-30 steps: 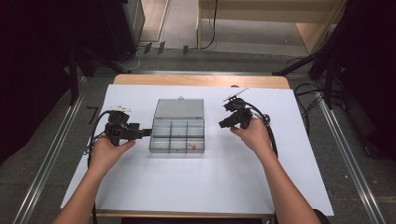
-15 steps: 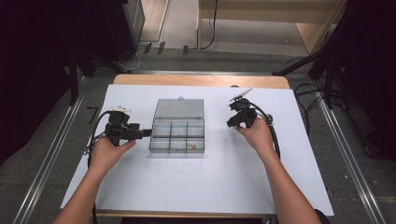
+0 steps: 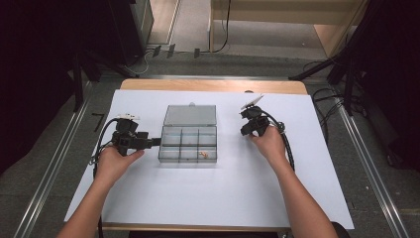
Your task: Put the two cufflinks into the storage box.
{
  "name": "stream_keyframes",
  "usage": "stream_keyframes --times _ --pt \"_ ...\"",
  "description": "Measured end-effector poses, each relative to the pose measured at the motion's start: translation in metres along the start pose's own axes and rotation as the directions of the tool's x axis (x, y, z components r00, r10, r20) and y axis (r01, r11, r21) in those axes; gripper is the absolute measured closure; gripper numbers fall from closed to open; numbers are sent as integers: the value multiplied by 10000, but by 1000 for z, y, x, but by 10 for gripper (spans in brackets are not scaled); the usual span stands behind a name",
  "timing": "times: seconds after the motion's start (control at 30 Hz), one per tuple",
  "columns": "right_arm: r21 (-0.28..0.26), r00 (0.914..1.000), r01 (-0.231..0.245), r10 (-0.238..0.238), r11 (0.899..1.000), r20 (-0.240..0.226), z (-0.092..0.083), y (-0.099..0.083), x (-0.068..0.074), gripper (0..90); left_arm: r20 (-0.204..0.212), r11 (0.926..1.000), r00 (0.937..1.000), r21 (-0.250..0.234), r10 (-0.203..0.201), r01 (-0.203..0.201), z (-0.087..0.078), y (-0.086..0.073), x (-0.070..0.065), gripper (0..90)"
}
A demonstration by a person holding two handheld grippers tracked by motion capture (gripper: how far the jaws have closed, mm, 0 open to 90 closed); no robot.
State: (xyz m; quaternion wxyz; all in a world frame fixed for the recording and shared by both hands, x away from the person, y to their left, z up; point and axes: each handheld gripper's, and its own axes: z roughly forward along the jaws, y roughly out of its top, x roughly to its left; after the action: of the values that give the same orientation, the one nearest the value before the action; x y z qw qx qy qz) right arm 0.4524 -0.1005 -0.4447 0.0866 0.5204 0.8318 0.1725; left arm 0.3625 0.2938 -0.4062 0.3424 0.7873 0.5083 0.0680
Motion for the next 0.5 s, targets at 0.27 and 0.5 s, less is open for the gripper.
stream_keyframes --times 0.27,0.5 --pt "-99 9999 -111 109 9999 -111 -1 -1 -4 701 3 10000 10000 -22 -11 11 -1 0 0 340" --pt "-478 9990 -413 404 9980 -192 -8 0 -12 701 -8 10000 10000 37 33 -33 1 0 0 340"
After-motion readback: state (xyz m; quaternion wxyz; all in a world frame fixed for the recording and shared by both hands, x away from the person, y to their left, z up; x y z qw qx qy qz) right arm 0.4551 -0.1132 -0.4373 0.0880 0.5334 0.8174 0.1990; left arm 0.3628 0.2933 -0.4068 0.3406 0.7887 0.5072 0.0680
